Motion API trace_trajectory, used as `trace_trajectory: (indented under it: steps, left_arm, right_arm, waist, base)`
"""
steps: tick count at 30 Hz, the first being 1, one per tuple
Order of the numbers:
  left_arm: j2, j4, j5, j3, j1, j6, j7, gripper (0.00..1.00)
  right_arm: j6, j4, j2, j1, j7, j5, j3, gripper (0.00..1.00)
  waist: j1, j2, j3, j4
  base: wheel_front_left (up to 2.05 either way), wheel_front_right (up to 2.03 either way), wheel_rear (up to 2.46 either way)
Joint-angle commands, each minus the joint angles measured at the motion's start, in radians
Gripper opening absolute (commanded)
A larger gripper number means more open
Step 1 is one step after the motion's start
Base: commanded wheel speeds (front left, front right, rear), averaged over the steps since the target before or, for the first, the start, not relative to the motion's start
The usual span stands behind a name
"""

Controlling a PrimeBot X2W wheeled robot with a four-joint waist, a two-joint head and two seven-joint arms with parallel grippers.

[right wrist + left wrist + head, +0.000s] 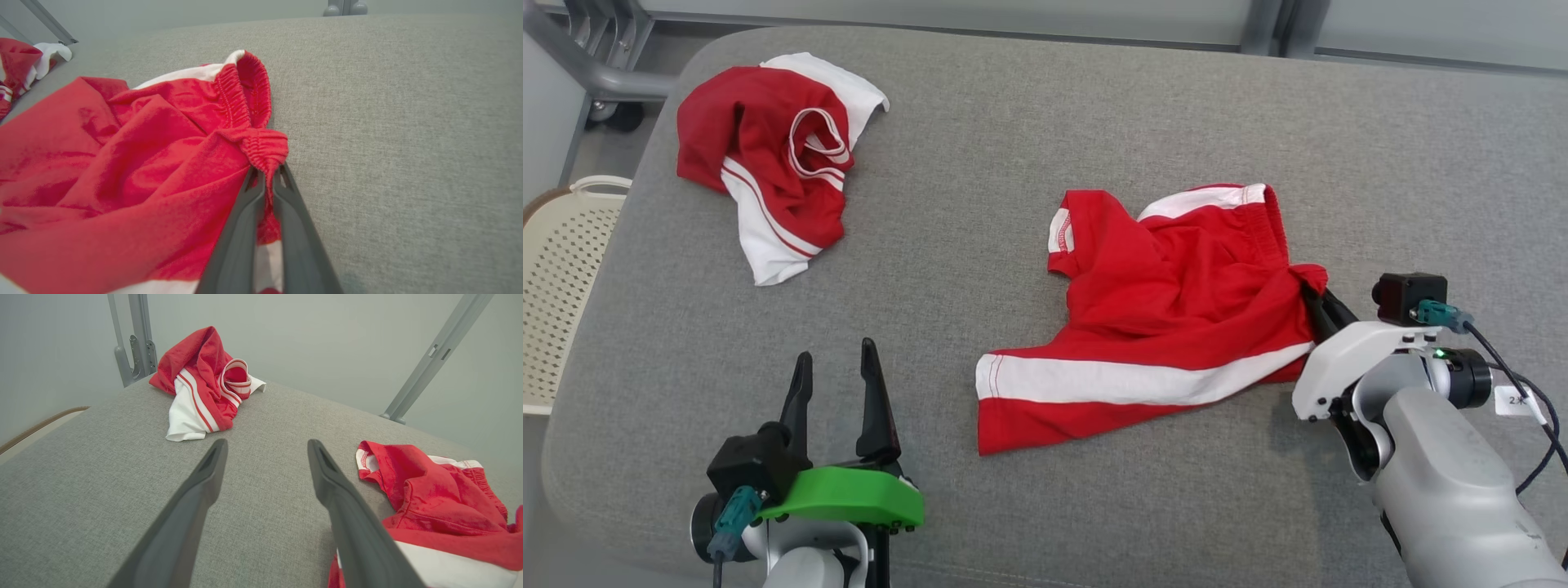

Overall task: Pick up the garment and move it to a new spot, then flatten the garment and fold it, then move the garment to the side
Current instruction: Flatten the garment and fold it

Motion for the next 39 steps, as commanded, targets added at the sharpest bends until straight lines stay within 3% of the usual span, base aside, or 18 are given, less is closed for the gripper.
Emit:
trace_trajectory:
  steps: [1,8,10,11,18,26,39]
  left_arm:
    - [0.002,0.002,0.0,0.0,-0.014,0.003,0.0,1.0]
    - [0.002,0.005,-0.002,-0.009,-0.027,-0.002,0.0,1.0]
    - [0.002,0.005,0.002,-0.01,-0.03,-0.003,0.0,1.0]
    - [0.002,0.004,0.004,-0.009,-0.031,-0.007,0.0,1.0]
    - [0.002,-0.005,0.012,-0.001,-0.008,-0.021,0.0,1.0]
    - [0.002,0.004,0.027,0.015,0.016,-0.053,0.0,1.0]
    - [0.002,-0.008,0.026,0.038,0.078,-0.078,0.0,1.0]
  right_arm:
    - [0.0,0.061,0.002,-0.039,-0.009,-0.005,0.008,0.0]
    - [0.0,0.2,0.011,-0.117,-0.04,-0.029,0.058,0.0]
    - [0.0,0.221,0.013,-0.133,-0.059,-0.031,0.07,0.55]
    - [0.0,0.227,0.014,-0.139,-0.068,-0.028,0.073,1.0]
    - [0.0,0.178,-0.006,-0.102,-0.097,-0.012,0.11,1.0]
    - [0.0,-0.066,-0.043,0.045,-0.097,-0.015,0.04,1.0]
    - [0.0,-0.398,0.019,0.32,-0.098,-0.109,-0.084,1.0]
  waist:
    - [0.0,0.0,0.011,0.013]
    - [0.0,0.0,0.022,0.007]
    - [0.0,0.0,0.021,-0.005]
    - [0.0,0.0,0.019,-0.012]
    - [0.0,0.0,-0.012,-0.092]
    - [0.0,0.0,-0.052,-0.189]
    - [0.0,0.0,-0.106,-0.258]
  base:
    - [0.0,0.0,0.0]
    - [0.0,0.0,0.0]
    - [0.0,0.0,0.0]
    - [0.0,0.0,0.0]
    - [0.0,0.0,0.0]
    - [0.0,0.0,0.0]
    - [0.0,0.0,0.0]
